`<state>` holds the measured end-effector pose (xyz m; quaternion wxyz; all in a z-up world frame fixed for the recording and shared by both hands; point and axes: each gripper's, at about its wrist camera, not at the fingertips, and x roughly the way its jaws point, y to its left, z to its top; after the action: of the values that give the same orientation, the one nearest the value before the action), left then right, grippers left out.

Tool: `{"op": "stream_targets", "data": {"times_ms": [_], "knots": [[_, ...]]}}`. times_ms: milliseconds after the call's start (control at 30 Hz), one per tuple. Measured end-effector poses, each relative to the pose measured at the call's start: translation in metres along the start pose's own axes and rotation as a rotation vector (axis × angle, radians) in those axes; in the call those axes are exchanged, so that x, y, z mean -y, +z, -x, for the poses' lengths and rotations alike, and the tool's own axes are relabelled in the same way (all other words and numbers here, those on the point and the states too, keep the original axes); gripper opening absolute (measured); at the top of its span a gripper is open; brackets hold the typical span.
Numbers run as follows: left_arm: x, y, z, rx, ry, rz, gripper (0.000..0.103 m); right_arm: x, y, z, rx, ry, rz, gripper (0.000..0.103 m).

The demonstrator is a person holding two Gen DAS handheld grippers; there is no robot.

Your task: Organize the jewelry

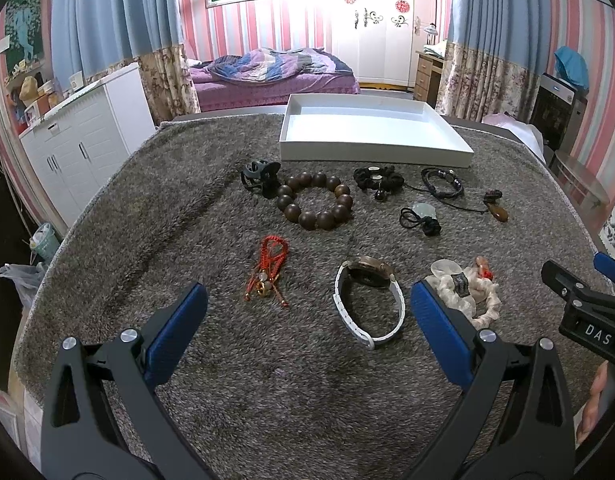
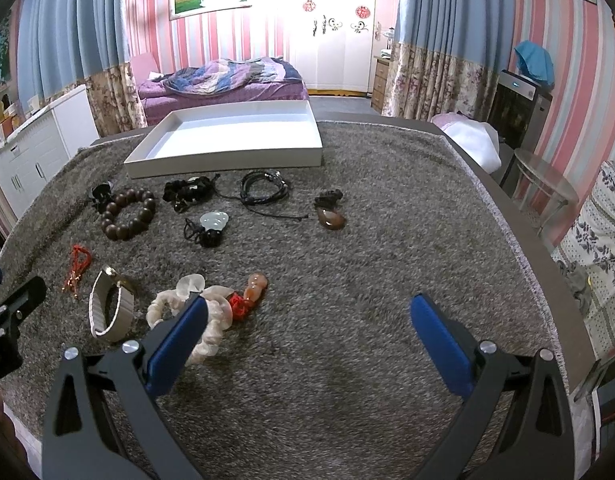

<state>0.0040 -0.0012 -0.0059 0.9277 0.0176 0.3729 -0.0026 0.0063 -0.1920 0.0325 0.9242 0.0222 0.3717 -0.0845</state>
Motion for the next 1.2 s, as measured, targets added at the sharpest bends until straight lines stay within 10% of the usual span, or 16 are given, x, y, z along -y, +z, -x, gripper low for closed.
{"op": "stream_targets", "data": {"times_ms": [1200], "knots": [[-0.0026,-0.0011,-0.0044,-0.011,0.010,-0.010,0.100,-0.0089,-0.0019,-0.0057,-0.022,0.003,0.017,0.101]]}}
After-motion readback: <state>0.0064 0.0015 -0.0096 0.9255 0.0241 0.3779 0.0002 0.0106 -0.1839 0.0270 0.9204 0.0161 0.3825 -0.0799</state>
